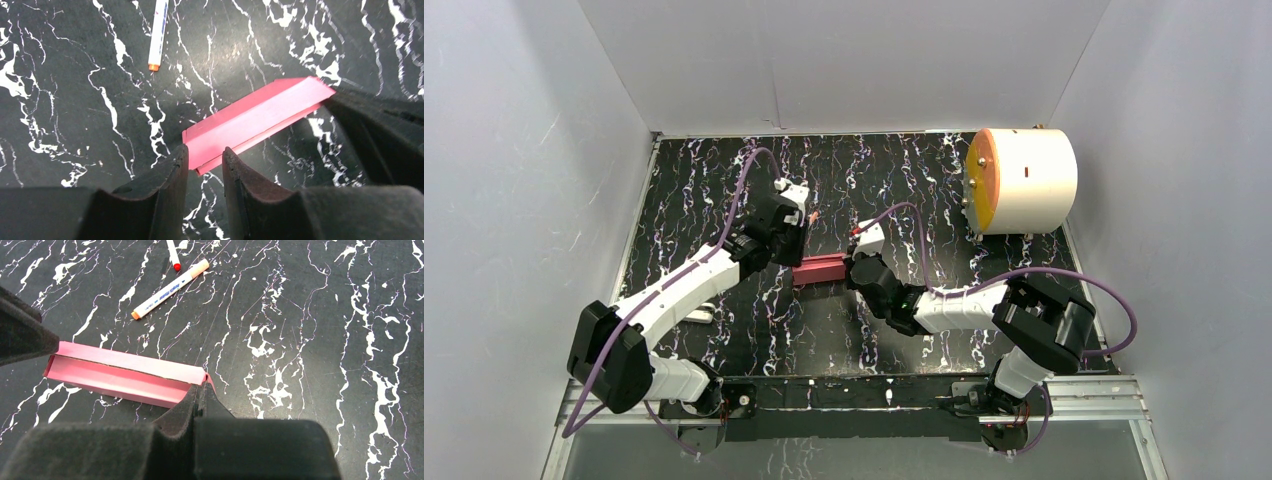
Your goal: Fold the paper box
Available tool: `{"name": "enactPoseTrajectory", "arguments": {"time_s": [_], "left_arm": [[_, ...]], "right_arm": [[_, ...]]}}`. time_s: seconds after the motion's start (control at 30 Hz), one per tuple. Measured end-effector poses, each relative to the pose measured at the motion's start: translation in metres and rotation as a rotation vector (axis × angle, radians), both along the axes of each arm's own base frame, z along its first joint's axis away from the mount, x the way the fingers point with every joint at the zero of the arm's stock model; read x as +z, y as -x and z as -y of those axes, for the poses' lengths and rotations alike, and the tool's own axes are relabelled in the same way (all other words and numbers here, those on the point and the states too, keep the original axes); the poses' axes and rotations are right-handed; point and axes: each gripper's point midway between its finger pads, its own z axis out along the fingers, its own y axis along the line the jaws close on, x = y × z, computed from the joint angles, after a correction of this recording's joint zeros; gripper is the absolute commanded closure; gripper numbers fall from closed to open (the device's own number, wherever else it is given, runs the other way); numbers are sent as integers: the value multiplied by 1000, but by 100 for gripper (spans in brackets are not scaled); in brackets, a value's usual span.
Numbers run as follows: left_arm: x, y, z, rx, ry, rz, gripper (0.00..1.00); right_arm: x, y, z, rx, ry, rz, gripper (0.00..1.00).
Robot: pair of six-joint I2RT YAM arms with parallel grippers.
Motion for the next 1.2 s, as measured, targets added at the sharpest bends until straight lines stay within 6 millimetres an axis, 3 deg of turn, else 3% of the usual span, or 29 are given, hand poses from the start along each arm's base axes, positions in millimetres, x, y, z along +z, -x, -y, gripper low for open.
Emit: {"name": "enactPoseTrajectory", "arguments": {"time_s": [0.33,0.57,0.97,1.2], "left_arm": [[-12,17,-17,-96,-130,-52,72],[-15,17,-21,-133,-173,-53,79],[-27,16,-27,-154,-236,-76,80],[-32,13,-27,-154,-249,-81,94]], "right_arm": [[0,1,-1,6,-2,-1,100],[0,1,-2,11,-3,-2,100],[0,1,-3,17,-4,-4,100],[0,2,-4,21,-5,-5,100]]}}
